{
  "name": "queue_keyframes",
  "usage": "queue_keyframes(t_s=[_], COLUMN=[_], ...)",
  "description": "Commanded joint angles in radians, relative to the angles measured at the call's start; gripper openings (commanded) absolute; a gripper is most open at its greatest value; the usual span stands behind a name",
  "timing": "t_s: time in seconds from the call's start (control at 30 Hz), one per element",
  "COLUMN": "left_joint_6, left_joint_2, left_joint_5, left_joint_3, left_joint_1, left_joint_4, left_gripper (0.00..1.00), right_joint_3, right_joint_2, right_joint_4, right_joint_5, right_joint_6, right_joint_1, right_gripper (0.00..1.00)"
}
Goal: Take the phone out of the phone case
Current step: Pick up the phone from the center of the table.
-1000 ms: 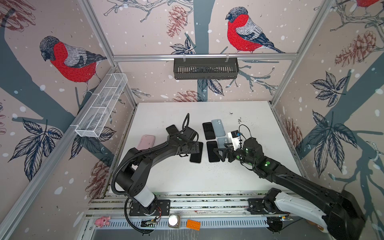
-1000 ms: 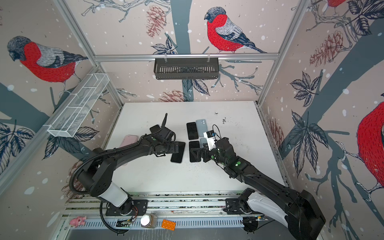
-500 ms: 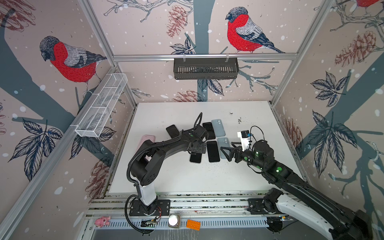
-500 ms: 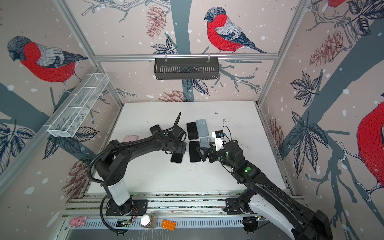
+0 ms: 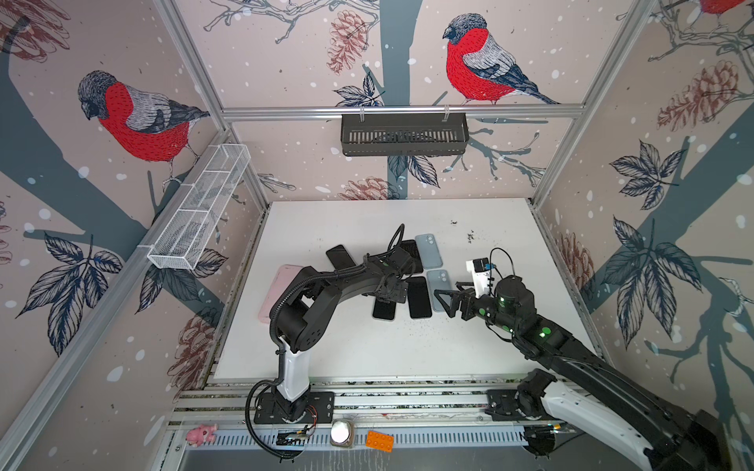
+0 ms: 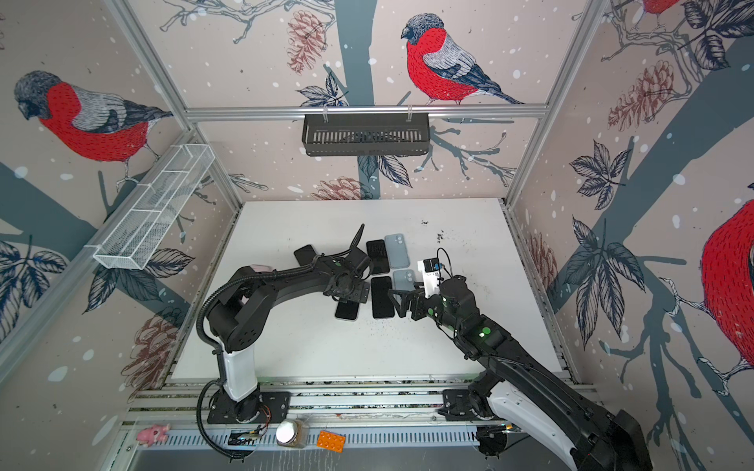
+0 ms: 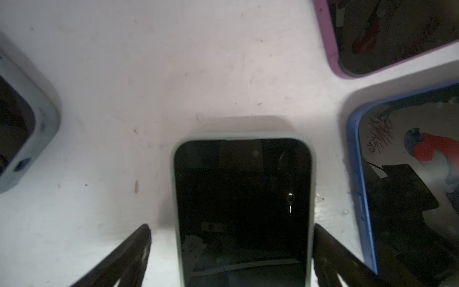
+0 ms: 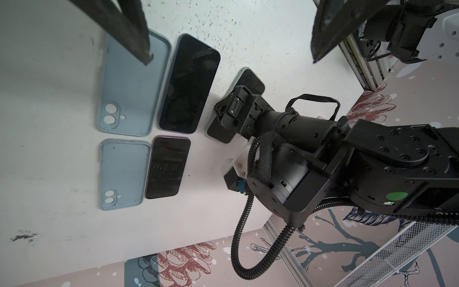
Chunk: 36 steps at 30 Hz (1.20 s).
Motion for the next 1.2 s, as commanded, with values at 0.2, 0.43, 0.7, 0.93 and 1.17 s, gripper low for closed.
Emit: queue_keyframes(t_s=[0.2, 0.43, 0.7, 0.93, 1.17], left_joint_6=[0.009, 0.015, 0.023, 0.029, 0.041], left_joint_2=[0.059, 0.065, 0.048, 0.018, -0.033], left_joint_5=[-0.06, -0.009, 0.016, 0.022, 0.082], left_joint_3=[0.037, 0.014, -0.017, -0.035, -0.067], left_joint_1=[0.001, 0.01, 0.022, 0.035, 0.058], left_joint_4=[-0.068, -0.048, -0.053, -0.045, -0.006], left_gripper=[0.94, 0.84, 0.8, 0.72, 0.61], right_joint_3=[-0.022, -0.028, -0.03, -0.035, -0.071], right_joint_2=[0.013, 0.026, 0.029, 0.049, 0.094], right_joint_4=[0.056, 0.072, 0.075, 0.079, 0.15], right_joint_5=[-0.031, -0.053, -0.052, -0.071, -0.141], right_joint_6=[0.016, 0.021, 0.023, 0.025, 0.057], right_joint_1=[-0.031, -0.04, -0.044, -0.045, -0.039], right_gripper=[1.0, 1.0, 1.0, 1.0, 1.0])
